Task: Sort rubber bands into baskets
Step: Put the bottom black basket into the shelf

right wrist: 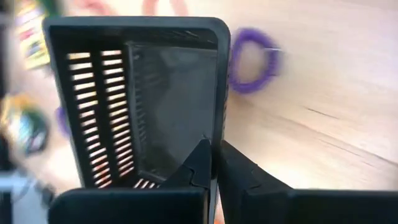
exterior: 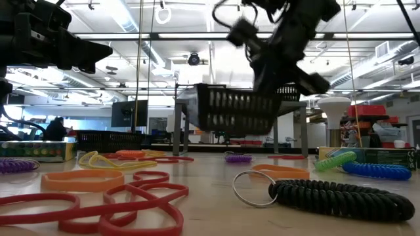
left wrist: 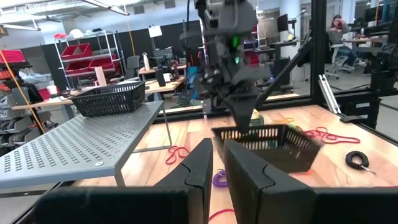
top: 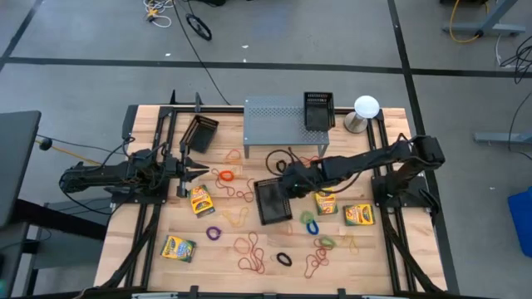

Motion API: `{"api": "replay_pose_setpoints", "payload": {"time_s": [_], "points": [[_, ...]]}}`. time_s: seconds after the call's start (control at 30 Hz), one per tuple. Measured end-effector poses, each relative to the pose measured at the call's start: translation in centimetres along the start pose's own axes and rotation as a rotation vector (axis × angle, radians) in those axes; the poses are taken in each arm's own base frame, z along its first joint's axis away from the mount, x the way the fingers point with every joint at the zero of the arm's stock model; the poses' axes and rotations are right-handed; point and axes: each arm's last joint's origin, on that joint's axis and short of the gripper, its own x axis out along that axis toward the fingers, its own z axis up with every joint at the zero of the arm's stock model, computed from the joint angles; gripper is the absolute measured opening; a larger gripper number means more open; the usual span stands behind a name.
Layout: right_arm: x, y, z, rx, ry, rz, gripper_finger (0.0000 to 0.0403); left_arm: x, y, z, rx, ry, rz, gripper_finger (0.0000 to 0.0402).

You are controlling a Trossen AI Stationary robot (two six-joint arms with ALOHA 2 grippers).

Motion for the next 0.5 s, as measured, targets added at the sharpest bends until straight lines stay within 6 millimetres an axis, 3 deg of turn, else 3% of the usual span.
{"api": "replay_pose_setpoints", "payload": {"time_s": [0.23,0.33,0.5], "points": [[1.2,-1.6,-0.4,0.163,-0.042,-0.029,0.0024,0.0,0.0,0.0,0.0,0.0,0.0,0.005],[1.0,-1.5,-0.4,0.097,-0.014,-0.021,0.0048,0.0,0.0,0.0,0.0,0.0,0.001,0.005],[-0.7,-1.7,-0.3,-0.124,-0.022,-0.064,0.0123,0.0,0.0,0.0,0.0,0.0,0.001,0.005]]}}
